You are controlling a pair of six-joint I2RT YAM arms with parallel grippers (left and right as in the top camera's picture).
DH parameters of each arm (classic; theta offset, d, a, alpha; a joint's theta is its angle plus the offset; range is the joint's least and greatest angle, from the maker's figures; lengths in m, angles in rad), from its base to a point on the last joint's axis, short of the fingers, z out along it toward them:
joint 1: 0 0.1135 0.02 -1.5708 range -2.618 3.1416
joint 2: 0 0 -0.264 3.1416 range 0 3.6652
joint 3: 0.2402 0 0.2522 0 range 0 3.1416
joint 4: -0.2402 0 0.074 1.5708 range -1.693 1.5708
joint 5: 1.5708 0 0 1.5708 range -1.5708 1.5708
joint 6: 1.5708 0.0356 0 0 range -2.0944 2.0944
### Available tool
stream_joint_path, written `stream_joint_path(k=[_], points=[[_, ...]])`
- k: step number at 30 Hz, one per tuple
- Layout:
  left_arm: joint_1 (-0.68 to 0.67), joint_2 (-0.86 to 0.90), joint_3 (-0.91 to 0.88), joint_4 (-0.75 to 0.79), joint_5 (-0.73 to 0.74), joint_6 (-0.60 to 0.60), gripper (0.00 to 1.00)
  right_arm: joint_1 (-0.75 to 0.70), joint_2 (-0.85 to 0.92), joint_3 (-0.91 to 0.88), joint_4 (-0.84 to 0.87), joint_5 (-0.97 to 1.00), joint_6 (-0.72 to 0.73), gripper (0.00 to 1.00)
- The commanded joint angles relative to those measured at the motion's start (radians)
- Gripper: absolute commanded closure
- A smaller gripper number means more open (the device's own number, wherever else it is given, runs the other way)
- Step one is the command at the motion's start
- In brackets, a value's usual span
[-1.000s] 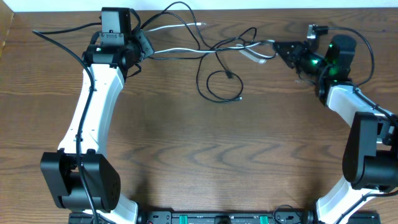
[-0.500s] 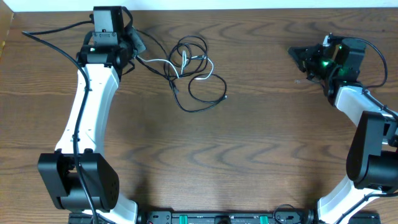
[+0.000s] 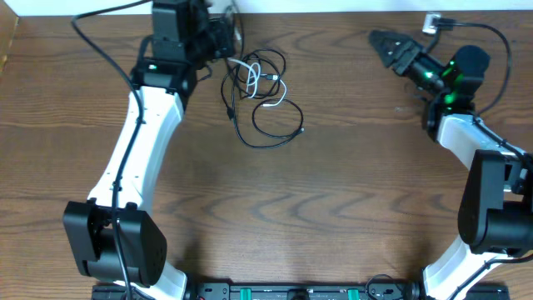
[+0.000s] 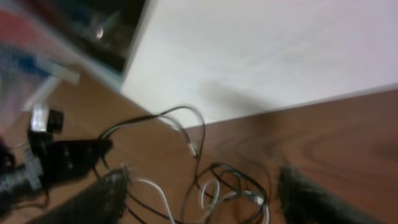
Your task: Untangle cables
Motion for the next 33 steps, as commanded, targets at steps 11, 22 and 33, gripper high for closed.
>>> stream_joint_path(k=[11,22,33], points=[[-0.139,0.000,0.003,0.349,0.311,0.017,0.91,0.145,-0.011,0.006,0.065,0.058,-0.209,0.01],[-0.245,0.000,0.003,0.470,0.352,-0.035,0.92,0.227,-0.011,0.006,0.026,0.309,-0.209,0.01],[-0.258,0.000,0.003,0.561,0.603,-0.035,0.92,0.240,-0.011,0.006,-0.336,0.773,-0.205,0.02]])
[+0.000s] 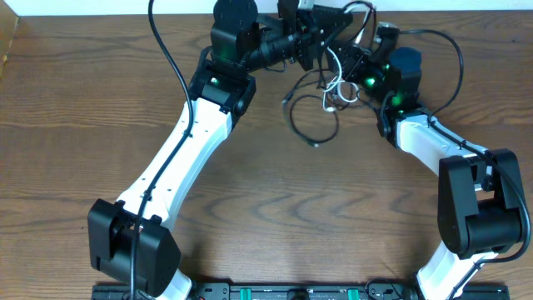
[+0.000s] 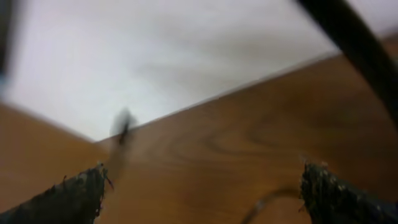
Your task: Untangle cables
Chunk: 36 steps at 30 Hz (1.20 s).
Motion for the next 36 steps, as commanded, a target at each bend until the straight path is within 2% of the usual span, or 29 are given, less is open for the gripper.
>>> stream_joint_path(k=[1,8,16,18,24,36], points=[[0.016,0.000,0.005,0.017,0.123,-0.004,0.92,-0.008,-0.011,0.006,-0.072,0.228,-0.010,0.03],[0.122,-0.003,0.005,0.017,0.213,-0.005,0.92,-0.049,-0.011,0.006,-0.223,0.333,-0.010,0.05],[0.338,-0.011,0.005,0.024,0.293,-0.113,0.92,-0.107,-0.011,0.006,-0.321,0.335,-0.010,0.06],[0.423,-0.013,0.005,0.025,0.311,-0.167,0.92,-0.120,-0.011,0.006,-0.333,0.331,-0.009,0.05],[0.556,-0.013,0.005,0.024,0.369,-0.250,0.92,-0.123,-0.011,0.006,-0.333,0.331,0.017,0.04],[0.752,-0.013,0.005,0.024,0.391,-0.252,0.92,-0.125,-0.011,0.006,-0.348,0.332,0.017,0.04]])
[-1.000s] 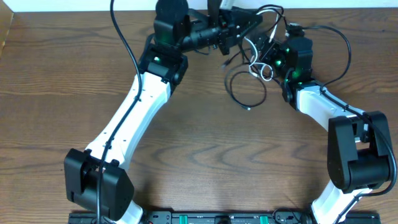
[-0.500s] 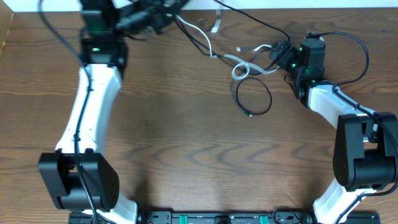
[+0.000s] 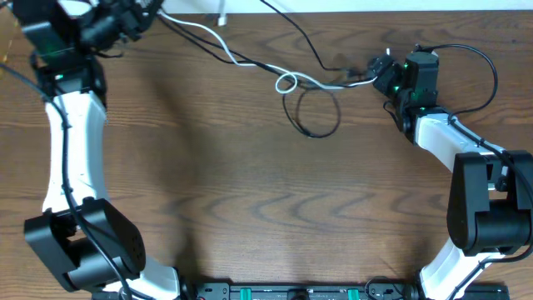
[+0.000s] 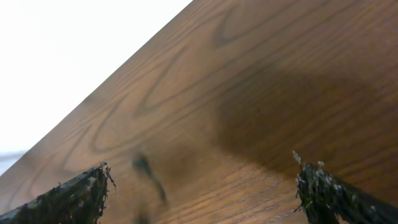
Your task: Untangle cables
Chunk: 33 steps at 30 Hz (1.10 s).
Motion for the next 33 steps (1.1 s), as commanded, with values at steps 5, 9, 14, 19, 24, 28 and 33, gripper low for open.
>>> stream_joint_path(k=[5,9,14,19,24,28,33], points=[[0.103,-0.013,0.005,-0.009,0.034,-0.012,0.92,-0.009,-0.011,0.006,-0.005,0.029,0.008,0.05],[0.138,-0.013,0.005,-0.023,0.033,-0.013,0.92,-0.009,-0.011,0.006,-0.005,0.029,0.008,0.05],[0.152,-0.013,0.005,-0.060,0.033,-0.012,0.92,-0.009,-0.011,0.006,-0.004,0.029,0.009,0.04],[0.171,-0.013,0.005,-0.060,0.014,-0.012,0.92,-0.013,-0.011,0.006,-0.016,0.033,0.008,0.04],[0.199,-0.013,0.005,-0.064,0.010,-0.012,0.92,-0.027,-0.011,0.006,-0.040,0.032,0.008,0.05],[0.222,-0.013,0.005,-0.065,0.010,-0.012,0.92,-0.031,-0.011,0.006,-0.047,0.032,0.008,0.03],[0.233,-0.013,0.005,-0.072,0.010,-0.012,0.92,-0.030,-0.011,0.006,-0.053,0.033,0.008,0.01]])
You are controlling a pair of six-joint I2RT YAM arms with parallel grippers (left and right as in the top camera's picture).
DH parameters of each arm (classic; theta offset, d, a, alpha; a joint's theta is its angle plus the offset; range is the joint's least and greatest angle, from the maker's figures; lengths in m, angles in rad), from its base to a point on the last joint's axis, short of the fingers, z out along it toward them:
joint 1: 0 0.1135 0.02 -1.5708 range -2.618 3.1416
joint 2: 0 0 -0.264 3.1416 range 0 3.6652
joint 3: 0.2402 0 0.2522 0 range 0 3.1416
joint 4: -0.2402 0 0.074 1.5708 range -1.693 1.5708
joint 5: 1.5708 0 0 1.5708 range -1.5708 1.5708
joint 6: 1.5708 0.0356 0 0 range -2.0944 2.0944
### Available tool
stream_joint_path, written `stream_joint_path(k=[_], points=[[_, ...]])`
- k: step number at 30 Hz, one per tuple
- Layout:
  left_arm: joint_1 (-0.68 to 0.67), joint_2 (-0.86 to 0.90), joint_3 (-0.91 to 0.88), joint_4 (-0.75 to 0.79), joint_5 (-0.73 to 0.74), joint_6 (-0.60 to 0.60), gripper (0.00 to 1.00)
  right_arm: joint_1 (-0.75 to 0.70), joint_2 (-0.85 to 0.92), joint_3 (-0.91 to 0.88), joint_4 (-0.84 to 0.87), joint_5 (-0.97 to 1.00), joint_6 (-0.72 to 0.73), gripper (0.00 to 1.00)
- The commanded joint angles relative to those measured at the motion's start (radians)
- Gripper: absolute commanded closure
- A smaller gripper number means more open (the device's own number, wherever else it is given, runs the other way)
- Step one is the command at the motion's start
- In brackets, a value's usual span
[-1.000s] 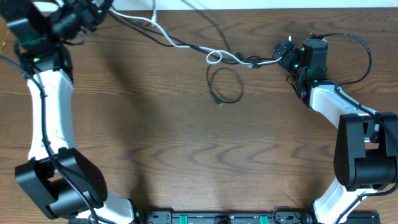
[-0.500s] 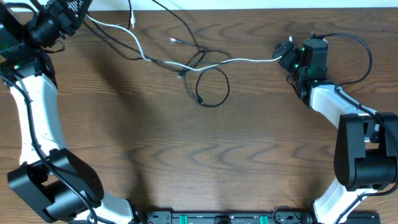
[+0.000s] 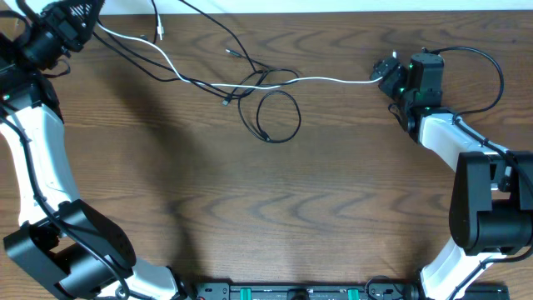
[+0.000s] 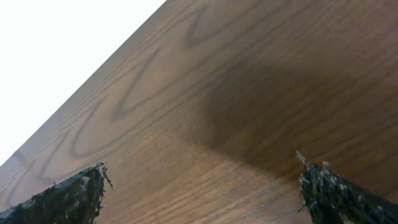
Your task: Untangle cables
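Observation:
A white cable (image 3: 333, 80) runs almost straight from a knot (image 3: 254, 83) at the back middle to just left of my right gripper (image 3: 385, 73). A black cable makes a loop (image 3: 279, 117) under the knot. White and black strands climb left from the knot to my left gripper (image 3: 77, 20) at the far left back corner, which looks shut on them. In the right wrist view my right gripper (image 4: 202, 202) is open. Its fingertips (image 4: 68, 199) stand wide apart over bare wood with no cable between them.
The wooden table (image 3: 266, 208) ends at a white surface along the back edge (image 3: 333, 7). A loose strand with a small white plug (image 3: 158, 33) hangs near the back left. The right arm's own black lead (image 3: 491, 67) arcs behind it.
My left gripper has moved further left with the strands. The knot and the black loop have shifted left, and the white cable lies straighter toward the right gripper. The right arm has hardly moved.
First my left gripper was at the bunched cables at the back, the right one open far to the right. Then both met over the bunch at the back middle. Then they stood apart, left and right, and the bunch is now strung out across the table.

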Motion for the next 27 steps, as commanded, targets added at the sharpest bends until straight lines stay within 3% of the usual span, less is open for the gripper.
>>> stream_joint_path(k=[1,8,15,27], points=[[0.010,-0.013,0.005,0.003,0.002,-0.012,0.92,-0.005,-0.011,0.006,-0.004,0.015,0.003,0.01],[0.009,-0.013,0.005,0.000,0.002,-0.012,0.92,-0.005,-0.011,0.006,-0.004,0.008,0.003,0.01],[0.009,-0.013,0.005,0.001,-0.009,-0.008,0.92,-0.005,-0.011,0.006,0.055,-0.206,-0.044,0.01],[0.009,-0.013,0.005,-0.017,-0.009,-0.007,0.92,-0.005,-0.011,0.006,0.460,-0.925,-0.304,0.01]])
